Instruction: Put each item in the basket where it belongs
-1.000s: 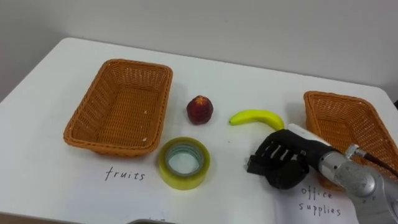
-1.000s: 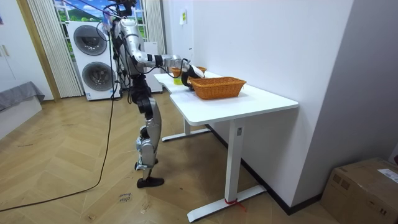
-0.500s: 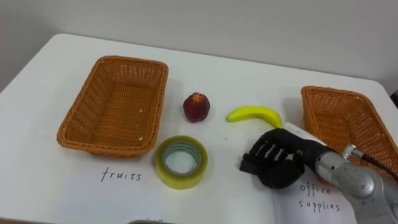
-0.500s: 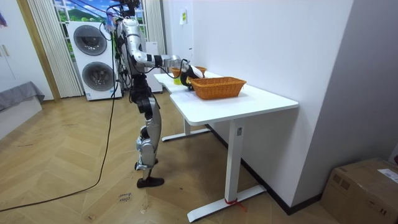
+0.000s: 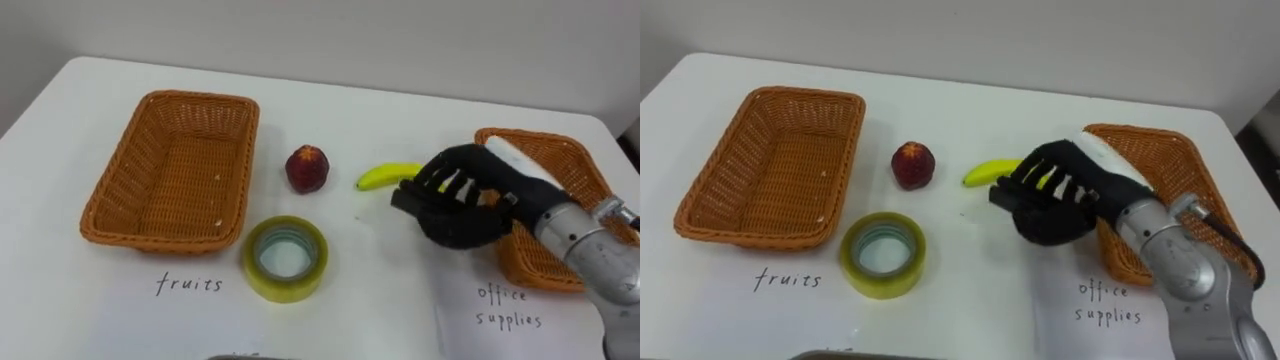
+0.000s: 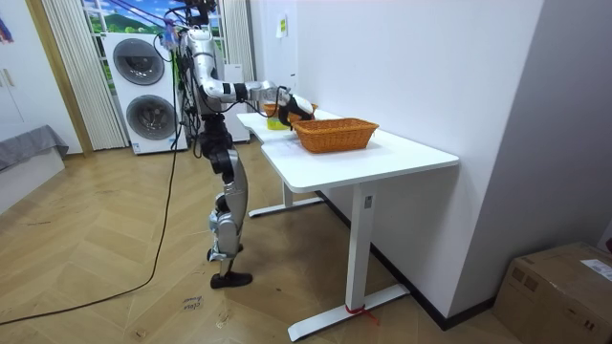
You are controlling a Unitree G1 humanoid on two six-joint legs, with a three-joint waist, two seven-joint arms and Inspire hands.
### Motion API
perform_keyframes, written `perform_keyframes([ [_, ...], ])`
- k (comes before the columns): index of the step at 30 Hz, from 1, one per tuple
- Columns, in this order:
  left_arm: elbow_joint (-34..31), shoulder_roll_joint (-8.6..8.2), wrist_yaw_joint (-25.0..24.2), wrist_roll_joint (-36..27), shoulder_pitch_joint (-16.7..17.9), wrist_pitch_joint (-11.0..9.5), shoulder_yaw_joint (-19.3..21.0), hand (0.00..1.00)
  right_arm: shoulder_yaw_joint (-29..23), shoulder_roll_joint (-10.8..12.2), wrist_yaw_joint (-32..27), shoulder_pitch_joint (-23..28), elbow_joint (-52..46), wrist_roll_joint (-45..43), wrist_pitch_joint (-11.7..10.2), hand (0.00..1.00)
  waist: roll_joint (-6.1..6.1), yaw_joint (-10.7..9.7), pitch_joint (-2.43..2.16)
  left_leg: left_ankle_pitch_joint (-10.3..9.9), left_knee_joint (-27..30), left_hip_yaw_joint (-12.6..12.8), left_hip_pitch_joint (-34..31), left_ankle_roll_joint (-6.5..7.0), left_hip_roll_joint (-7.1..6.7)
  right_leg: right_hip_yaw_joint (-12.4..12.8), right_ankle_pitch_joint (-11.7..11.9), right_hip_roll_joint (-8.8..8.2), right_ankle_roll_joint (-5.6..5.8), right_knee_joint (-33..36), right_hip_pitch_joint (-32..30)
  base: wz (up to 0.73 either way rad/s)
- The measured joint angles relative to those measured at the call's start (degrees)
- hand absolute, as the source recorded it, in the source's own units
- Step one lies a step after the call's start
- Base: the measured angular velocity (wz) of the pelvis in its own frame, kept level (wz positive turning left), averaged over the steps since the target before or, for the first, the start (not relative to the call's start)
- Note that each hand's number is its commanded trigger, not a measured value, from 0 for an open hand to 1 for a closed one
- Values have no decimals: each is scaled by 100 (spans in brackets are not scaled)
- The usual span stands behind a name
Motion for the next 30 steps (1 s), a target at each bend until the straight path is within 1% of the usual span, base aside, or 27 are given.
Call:
perform_keyframes([
  [3,-2,1,21,9,66,-60,50,0,-65,40,-303,0,-15,300,-153,100,-6,-35,-4,0,-16,1,39,0,1,31,0,7,0,0,31,0],
  [5,-8,0,61,9,79,-107,80,0,-75,40,-475,0,-15,424,-191,100,-15,-50,-8,0,-17,4,40,0,2,39,0,9,0,0,28,0],
  [7,-45,0,77,9,94,-110,90,0,-81,39,-596,0,-15,438,-193,100,-21,-69,-12,0,-16,12,49,0,3,46,0,8,0,4,21,0],
  [9,-50,-5,71,21,101,-132,140,0,-170,39,-633,0,-15,439,-227,100,-24,-92,-13,0,-14,19,43,0,3,50,0,6,0,8,1,0],
  [12,-45,-12,60,86,135,-145,311,0,-427,35,-791,0,-16,666,-271,100,-26,-84,-12,-2,-18,34,26,0,6,45,0,8,0,17,-25,-3],
  [15,-45,-43,72,86,177,-149,430,0,-691,29,-1145,-1,-15,931,-345,100,-22,-89,-10,-3,-35,59,17,-1,7,77,-1,13,0,7,-35,-4],
  [17,-45,-64,73,86,201,-149,430,0,-795,24,-1331,-1,-15,1090,-358,100,-23,-94,-10,-4,-33,71,16,0,6,87,-1,13,1,2,-34,0],
  [23,-47,-103,71,106,255,-148,462,0,-820,-17,-1835,-3,-15,1285,-442,100,-14,-192,-7,-4,-31,94,40,0,11,116,-1,20,1,0,-22,0],
  [28,-49,-146,45,105,259,-148,556,0,-898,-40,-1998,-2,-14,1328,-442,100,-12,-251,-4,-4,-60,107,63,0,17,124,-1,27,0,2,-18,0],
  [30,-53,-162,37,105,303,-148,594,0,-984,-40,-2069,-1,-14,1356,-442,100,-1,-268,9,-4,-114,114,135,-1,16,129,-1,29,1,-2,30,0],
])
